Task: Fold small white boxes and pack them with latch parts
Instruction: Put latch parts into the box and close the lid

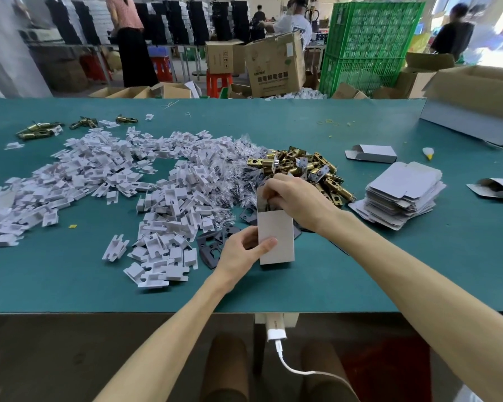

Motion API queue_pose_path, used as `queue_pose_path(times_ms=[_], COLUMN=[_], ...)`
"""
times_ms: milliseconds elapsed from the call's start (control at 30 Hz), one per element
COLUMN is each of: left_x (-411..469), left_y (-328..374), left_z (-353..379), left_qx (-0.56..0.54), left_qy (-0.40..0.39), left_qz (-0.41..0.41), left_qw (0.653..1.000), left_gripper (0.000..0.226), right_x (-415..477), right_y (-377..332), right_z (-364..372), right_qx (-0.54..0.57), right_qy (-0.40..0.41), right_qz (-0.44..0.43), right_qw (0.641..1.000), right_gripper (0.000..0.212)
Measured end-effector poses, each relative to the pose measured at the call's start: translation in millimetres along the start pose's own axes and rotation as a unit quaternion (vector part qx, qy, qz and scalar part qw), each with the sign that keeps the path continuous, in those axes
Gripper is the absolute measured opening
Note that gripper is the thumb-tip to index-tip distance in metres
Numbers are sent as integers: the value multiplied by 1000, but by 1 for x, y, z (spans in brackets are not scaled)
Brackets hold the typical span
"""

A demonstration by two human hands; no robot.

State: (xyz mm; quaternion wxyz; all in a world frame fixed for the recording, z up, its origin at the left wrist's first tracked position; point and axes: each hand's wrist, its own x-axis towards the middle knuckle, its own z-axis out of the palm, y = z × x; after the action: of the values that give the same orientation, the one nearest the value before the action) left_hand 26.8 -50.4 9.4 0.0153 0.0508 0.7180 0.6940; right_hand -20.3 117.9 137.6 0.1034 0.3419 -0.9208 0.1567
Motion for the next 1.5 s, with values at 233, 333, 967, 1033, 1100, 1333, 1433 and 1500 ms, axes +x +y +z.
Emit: queue_pose_path(times_ms=[233,333,967,1033,1100,1333,1433,1500], left_x=[-1,-2,-1,-1,-1,-3,-4,-5], left_y=[0,0,0,2,4,6,8,11], left_z=[1,1,1,2,2,2,1,3], left_qx=[-1,-2,17,13,10,13,15,22], left_qy=[-3,-4,3,2,0,15,19,22], left_qz=[2,6,0,5,13,38,43,55], left_qw=[1000,1000,1000,1000,1000,999,999,998], left_gripper=[39,38,36,38,43,64,59,57], right_x=[-9,-13,-36,-47,-56,-77,-80,-83], right_y=[2,4,12,14,14,2,-3,-6], right_z=[-4,-5,21,30,39,74,86,91], right_qx=[43,106,106,202,342,458,453,449], right_qy=[8,37,73,147,130,189,216,226], right_qz=[16,35,82,141,209,223,225,230], right_qw=[999,993,988,958,907,840,835,833], right_gripper=[12,14,33,43,47,53,54,52])
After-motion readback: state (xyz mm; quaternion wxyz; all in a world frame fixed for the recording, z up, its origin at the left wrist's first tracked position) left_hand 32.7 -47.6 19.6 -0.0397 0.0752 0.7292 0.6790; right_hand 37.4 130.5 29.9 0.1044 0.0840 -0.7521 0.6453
